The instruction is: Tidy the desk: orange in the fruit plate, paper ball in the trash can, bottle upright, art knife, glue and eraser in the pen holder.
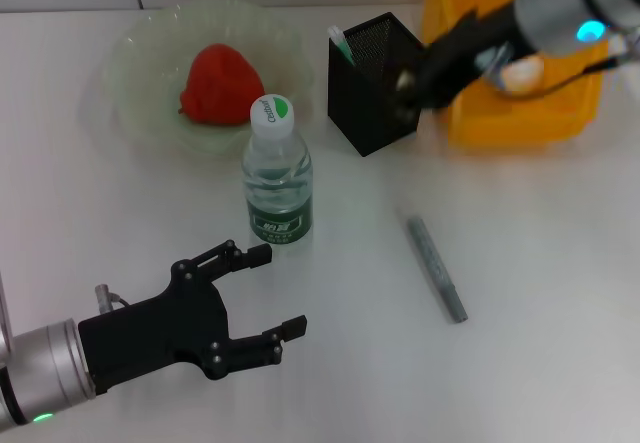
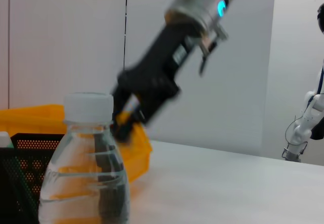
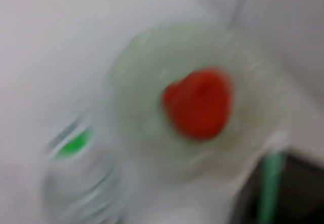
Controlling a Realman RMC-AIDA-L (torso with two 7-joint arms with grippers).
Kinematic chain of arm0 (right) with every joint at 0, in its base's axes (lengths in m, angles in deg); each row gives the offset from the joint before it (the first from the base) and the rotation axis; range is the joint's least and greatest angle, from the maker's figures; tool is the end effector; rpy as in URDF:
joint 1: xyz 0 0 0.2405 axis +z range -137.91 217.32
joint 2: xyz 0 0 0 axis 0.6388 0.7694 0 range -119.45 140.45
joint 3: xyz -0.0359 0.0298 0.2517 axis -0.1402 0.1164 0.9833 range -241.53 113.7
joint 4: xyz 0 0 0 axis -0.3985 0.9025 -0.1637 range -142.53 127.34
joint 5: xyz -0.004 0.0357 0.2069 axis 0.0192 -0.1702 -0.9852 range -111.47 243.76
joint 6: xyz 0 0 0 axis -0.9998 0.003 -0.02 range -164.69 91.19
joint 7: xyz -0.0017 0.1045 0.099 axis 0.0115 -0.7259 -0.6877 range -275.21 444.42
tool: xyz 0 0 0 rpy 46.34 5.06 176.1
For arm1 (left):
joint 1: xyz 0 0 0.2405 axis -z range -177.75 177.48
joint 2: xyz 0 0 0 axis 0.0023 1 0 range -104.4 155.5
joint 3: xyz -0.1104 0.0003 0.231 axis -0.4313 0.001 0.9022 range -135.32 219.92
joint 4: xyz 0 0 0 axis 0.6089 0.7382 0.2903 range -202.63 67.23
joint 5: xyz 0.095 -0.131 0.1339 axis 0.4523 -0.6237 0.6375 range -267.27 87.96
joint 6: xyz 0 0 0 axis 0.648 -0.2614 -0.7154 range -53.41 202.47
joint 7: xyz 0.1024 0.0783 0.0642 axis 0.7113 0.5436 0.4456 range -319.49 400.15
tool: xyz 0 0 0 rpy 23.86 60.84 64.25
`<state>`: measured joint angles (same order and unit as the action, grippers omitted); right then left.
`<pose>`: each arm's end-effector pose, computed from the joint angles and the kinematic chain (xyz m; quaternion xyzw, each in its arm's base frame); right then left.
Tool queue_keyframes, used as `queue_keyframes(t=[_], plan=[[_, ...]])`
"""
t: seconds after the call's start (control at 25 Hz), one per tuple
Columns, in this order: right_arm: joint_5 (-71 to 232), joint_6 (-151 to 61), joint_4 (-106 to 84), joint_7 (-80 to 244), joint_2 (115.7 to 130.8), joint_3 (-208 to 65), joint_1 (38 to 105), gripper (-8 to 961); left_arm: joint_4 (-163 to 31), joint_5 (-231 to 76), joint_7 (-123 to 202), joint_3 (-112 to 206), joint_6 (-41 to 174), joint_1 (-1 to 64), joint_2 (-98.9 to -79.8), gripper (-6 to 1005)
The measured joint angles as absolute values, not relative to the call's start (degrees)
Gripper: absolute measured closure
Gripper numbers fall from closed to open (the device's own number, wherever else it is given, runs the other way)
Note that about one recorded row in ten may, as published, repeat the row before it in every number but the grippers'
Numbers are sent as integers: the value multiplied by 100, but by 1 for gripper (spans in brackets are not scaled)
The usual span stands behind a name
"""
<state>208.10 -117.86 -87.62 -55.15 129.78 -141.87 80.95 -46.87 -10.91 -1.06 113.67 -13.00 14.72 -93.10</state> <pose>0.1042 0.3879 0.0050 -0.9570 0.1903 -0.0669 0.2084 -0.2968 0.2265 -0.0628 -0.9277 -0.1101 -0.3178 0.1621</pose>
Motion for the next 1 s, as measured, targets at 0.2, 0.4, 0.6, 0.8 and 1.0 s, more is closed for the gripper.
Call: queue_keyframes(t=[0.2, 0.4, 0.6, 0.8, 1.0], plan=[[20815, -11495, -8945, -5349, 12966, -13505, 8182, 519, -4672, -1091, -107, 11366, -1303, 1483, -9310, 139], [20823, -10751, -8522, -5087, 12963, -13417, 8317, 502, -4683, -1091, -107, 11367, -1304, 1545, -9310, 139], [20828, -10425, -7538, -5015, 12961, -13418, 8709, 485, -4687, -1091, -107, 11367, -1302, 1549, -9310, 139], [20891, -10156, -6762, -4896, 12954, -13407, 9023, 469, -4687, -1091, -107, 11367, -1300, 1536, -9310, 139], [20951, -10100, -6687, -4900, 12950, -13385, 9064, 452, -4687, -1091, -106, 11366, -1300, 1528, -9310, 139]])
